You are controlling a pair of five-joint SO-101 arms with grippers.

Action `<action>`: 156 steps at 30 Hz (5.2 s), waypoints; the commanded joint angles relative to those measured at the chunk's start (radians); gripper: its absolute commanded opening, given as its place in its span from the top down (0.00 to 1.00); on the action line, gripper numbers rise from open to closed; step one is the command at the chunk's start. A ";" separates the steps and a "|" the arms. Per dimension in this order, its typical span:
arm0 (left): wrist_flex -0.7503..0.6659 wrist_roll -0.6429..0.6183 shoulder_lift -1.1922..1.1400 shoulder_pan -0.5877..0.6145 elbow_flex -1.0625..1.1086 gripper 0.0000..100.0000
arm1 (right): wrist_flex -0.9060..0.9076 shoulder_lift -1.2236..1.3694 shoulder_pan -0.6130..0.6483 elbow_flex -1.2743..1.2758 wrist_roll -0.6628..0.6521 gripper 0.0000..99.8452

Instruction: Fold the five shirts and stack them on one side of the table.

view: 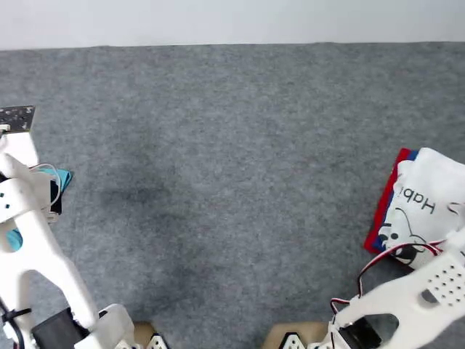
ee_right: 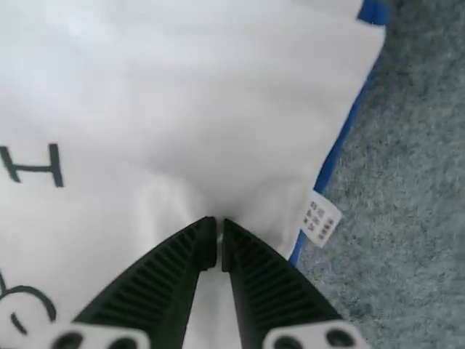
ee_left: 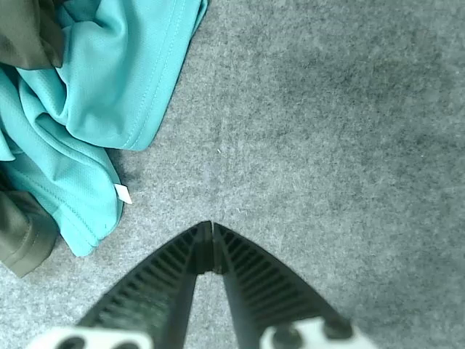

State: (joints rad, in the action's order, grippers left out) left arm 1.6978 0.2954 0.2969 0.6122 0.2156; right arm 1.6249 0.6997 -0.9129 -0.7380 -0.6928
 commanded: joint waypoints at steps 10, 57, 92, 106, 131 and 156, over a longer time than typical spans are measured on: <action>-0.017 0.005 0.029 0.002 -0.015 0.99 | 0.170 -0.231 0.024 -0.077 -0.015 0.97; -0.017 0.009 0.029 0.002 -0.015 0.99 | -0.005 -0.232 -0.116 0.256 -0.158 0.97; -0.018 0.009 0.029 0.002 -0.002 0.99 | 0.012 -0.338 0.363 0.680 0.018 0.98; -0.066 0.009 0.037 0.002 0.065 0.99 | -0.242 -0.378 0.375 0.390 0.028 0.97; 0.015 0.080 0.031 0.009 -0.136 0.97 | 0.008 -0.602 0.650 0.345 0.173 0.98; -0.651 0.600 -0.353 0.589 -0.120 0.77 | 0.165 -0.611 0.670 0.717 0.318 0.98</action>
State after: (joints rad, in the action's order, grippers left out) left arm 1.1086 0.8692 -0.0284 1.1446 0.1112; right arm 1.7507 0.1611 -0.2516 -0.0245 -0.3951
